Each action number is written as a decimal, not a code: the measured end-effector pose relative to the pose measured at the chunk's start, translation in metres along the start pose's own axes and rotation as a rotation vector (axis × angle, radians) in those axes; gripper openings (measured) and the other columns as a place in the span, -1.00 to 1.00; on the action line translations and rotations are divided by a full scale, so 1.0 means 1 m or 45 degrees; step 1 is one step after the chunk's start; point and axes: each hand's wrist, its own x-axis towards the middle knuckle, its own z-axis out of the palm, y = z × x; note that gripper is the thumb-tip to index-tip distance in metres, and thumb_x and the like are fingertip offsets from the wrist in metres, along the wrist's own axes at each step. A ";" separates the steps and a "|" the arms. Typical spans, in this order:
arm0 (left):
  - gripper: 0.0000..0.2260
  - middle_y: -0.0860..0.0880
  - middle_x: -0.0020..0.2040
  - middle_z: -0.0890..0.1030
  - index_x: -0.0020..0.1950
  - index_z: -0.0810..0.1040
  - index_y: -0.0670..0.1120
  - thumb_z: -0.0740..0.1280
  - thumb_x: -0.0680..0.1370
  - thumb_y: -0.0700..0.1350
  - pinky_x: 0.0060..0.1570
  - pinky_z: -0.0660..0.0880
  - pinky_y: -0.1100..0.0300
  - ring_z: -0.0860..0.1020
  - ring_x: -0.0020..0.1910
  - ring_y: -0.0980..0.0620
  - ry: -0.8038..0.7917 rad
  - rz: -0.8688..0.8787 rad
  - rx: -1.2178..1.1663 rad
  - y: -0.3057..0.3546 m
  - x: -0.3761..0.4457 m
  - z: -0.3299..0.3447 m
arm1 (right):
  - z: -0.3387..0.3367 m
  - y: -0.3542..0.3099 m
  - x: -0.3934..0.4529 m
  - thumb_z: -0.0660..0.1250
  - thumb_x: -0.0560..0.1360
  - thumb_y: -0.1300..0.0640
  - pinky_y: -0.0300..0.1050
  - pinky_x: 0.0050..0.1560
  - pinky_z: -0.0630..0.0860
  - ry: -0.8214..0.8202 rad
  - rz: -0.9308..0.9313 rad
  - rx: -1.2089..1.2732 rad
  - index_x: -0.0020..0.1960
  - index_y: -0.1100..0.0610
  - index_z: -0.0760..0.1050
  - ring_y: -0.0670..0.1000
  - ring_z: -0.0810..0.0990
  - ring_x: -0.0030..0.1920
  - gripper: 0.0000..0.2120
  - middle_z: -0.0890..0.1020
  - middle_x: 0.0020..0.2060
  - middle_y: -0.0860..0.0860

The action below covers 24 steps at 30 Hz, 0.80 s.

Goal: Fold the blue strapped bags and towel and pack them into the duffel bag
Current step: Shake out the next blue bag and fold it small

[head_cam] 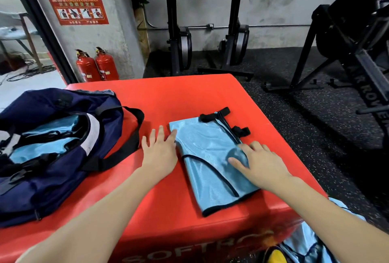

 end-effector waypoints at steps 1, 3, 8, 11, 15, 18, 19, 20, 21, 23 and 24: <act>-0.53 -0.14 0.63 0.06 0.62 0.12 0.11 0.06 0.69 0.03 0.53 -0.06 -0.24 0.01 0.60 -0.20 0.021 0.018 -0.055 0.006 -0.005 -0.001 | 0.002 0.002 0.001 -0.03 0.53 -0.47 0.05 0.25 0.45 0.043 -0.054 0.009 0.50 -0.13 0.25 0.10 0.42 0.29 -0.33 0.39 0.33 -0.01; -0.51 -0.14 0.63 0.07 0.62 0.13 0.10 0.07 0.69 0.11 0.54 -0.07 -0.21 0.01 0.60 -0.19 0.007 0.093 -0.106 0.019 -0.019 -0.005 | 0.009 0.005 0.002 -0.03 0.53 -0.46 0.02 0.25 0.43 0.056 -0.166 0.019 0.51 -0.13 0.23 0.07 0.41 0.27 -0.33 0.33 0.38 -0.03; -0.46 -0.09 0.64 0.02 0.62 0.11 0.11 0.10 0.66 0.20 0.57 -0.14 -0.12 -0.08 0.62 -0.10 -0.102 0.481 -0.152 0.038 -0.053 -0.006 | 0.026 0.000 -0.008 0.10 0.57 -0.34 0.03 0.29 0.40 0.142 -0.133 0.173 0.41 0.02 0.41 0.10 0.38 0.19 -0.41 0.36 0.31 0.02; -0.44 -0.04 0.64 0.07 0.61 0.14 0.12 0.12 0.64 0.25 0.57 -0.11 -0.09 -0.08 0.62 -0.05 -0.154 0.668 -0.147 0.036 -0.071 -0.002 | 0.032 -0.008 -0.019 0.24 0.58 -0.24 0.00 0.36 0.33 0.151 -0.066 0.340 0.42 0.11 0.43 0.13 0.36 0.23 -0.44 0.36 0.30 0.04; -0.37 0.01 0.62 0.15 0.59 0.19 0.15 -0.01 0.57 0.36 0.58 -0.01 -0.04 0.00 0.62 -0.01 -0.164 0.742 -0.150 0.020 -0.087 -0.005 | 0.035 -0.022 -0.038 0.28 0.58 -0.20 -0.09 0.41 0.26 0.092 -0.073 0.526 0.45 0.12 0.41 0.10 0.34 0.32 -0.44 0.34 0.31 0.02; -0.33 0.05 0.59 0.24 0.56 0.27 0.16 -0.01 0.53 0.44 0.56 0.03 0.10 0.08 0.60 0.06 -0.200 0.718 -0.222 0.003 -0.097 -0.011 | 0.031 -0.022 -0.055 0.25 0.58 -0.22 -0.07 0.40 0.30 0.145 -0.135 0.461 0.44 0.04 0.40 0.06 0.34 0.31 -0.47 0.33 0.33 -0.02; -0.31 0.07 0.57 0.26 0.56 0.29 0.17 -0.01 0.51 0.45 0.55 0.07 0.11 0.11 0.58 0.08 -0.218 0.706 -0.234 -0.002 -0.101 -0.014 | 0.029 -0.020 -0.060 0.21 0.58 -0.26 -0.04 0.38 0.31 0.172 -0.170 0.409 0.43 0.00 0.40 0.05 0.34 0.29 -0.48 0.33 0.33 -0.04; -0.30 0.08 0.55 0.29 0.55 0.30 0.17 0.00 0.49 0.45 0.53 0.10 0.12 0.13 0.57 0.09 -0.235 0.693 -0.235 -0.007 -0.105 -0.016 | 0.026 -0.018 -0.066 0.17 0.57 -0.30 -0.01 0.35 0.34 0.195 -0.223 0.367 0.41 -0.05 0.41 0.03 0.34 0.28 -0.48 0.33 0.33 -0.07; -0.29 0.09 0.53 0.32 0.53 0.33 0.16 0.01 0.47 0.47 0.50 0.14 0.12 0.16 0.55 0.10 -0.245 0.678 -0.233 -0.012 -0.109 -0.018 | 0.023 -0.016 -0.071 0.14 0.56 -0.34 0.01 0.33 0.36 0.212 -0.298 0.340 0.39 -0.08 0.42 0.01 0.35 0.29 -0.48 0.35 0.34 -0.09; -0.26 0.08 0.49 0.38 0.50 0.39 0.14 0.05 0.45 0.51 0.46 0.22 0.11 0.21 0.51 0.10 -0.236 0.666 -0.250 -0.019 -0.117 -0.018 | 0.023 -0.010 -0.080 0.14 0.55 -0.40 -0.01 0.36 0.36 0.205 -0.457 0.325 0.36 -0.09 0.46 -0.03 0.34 0.35 -0.46 0.38 0.35 -0.11; -0.25 0.07 0.47 0.41 0.48 0.42 0.12 0.09 0.44 0.52 0.45 0.25 0.12 0.24 0.48 0.11 -0.233 0.670 -0.274 -0.022 -0.122 -0.018 | 0.025 -0.009 -0.085 0.17 0.53 -0.42 -0.06 0.40 0.33 0.174 -0.514 0.331 0.36 -0.09 0.47 -0.04 0.32 0.38 -0.43 0.38 0.37 -0.11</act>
